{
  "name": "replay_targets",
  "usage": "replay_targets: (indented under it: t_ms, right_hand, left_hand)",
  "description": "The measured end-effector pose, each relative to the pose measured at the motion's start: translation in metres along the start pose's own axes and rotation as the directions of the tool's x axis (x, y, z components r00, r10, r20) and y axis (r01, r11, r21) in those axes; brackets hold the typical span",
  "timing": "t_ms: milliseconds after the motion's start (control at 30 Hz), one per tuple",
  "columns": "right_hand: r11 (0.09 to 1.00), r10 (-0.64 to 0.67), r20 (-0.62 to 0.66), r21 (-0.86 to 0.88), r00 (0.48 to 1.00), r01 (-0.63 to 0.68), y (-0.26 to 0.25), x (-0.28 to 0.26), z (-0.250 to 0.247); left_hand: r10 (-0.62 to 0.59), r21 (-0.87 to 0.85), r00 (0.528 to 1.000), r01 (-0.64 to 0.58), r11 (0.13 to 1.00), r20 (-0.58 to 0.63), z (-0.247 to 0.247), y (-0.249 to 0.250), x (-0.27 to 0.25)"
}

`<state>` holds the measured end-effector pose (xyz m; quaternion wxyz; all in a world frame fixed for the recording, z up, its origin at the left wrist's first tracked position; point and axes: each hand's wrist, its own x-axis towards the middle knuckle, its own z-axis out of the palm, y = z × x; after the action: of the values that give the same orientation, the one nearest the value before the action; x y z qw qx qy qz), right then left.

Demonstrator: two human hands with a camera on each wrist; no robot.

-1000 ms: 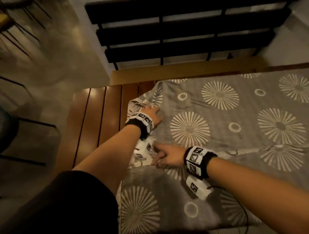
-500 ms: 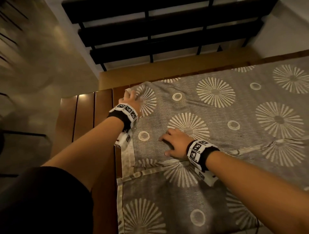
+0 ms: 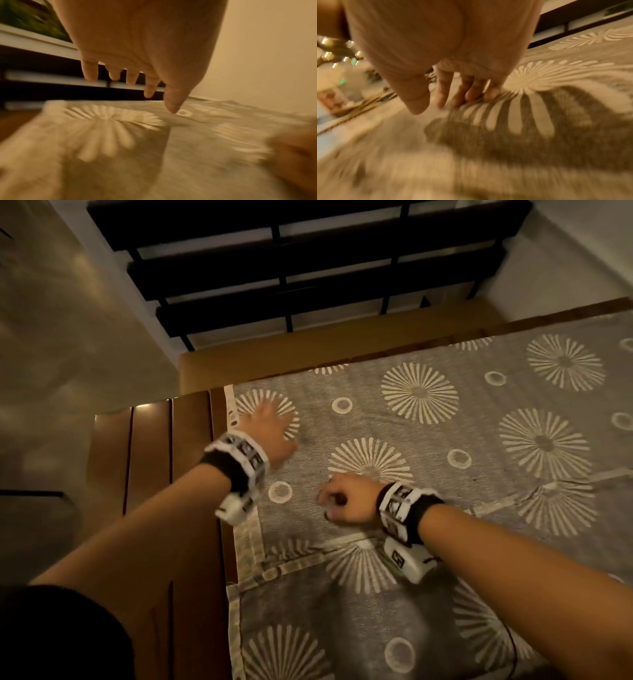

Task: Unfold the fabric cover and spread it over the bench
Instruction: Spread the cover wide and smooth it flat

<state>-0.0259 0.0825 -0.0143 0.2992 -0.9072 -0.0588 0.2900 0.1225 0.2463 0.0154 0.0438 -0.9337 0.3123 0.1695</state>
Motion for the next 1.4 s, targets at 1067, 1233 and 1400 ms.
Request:
replay_targets:
  t_ms: [1067, 1233, 1400]
  right_hand:
    - [0.876, 0.263, -0.062, -0.403, 0.963, -0.266, 0.14, 0.004, -0.113]
    - [0.883, 0.054, 0.063, -0.469, 0.997, -0.019, 0.11, -0.007, -0.092]
    - [0.905, 0.134, 0.015, -0.41, 0.991, -0.116, 0.106, -0.047, -0.069]
  left_hand:
    - [-0.607, 0.033, 0.778, 0.61, 0.792, 0.161, 0.063, 0.039, -0.071]
    - [0.055, -0.117, 0.996, -0.046, 0.992, 0.074, 0.07, 0.153, -0.074]
    - [-0.022, -0.1, 0.978, 0.044, 0.994, 0.209, 0.084, 0.151, -0.096]
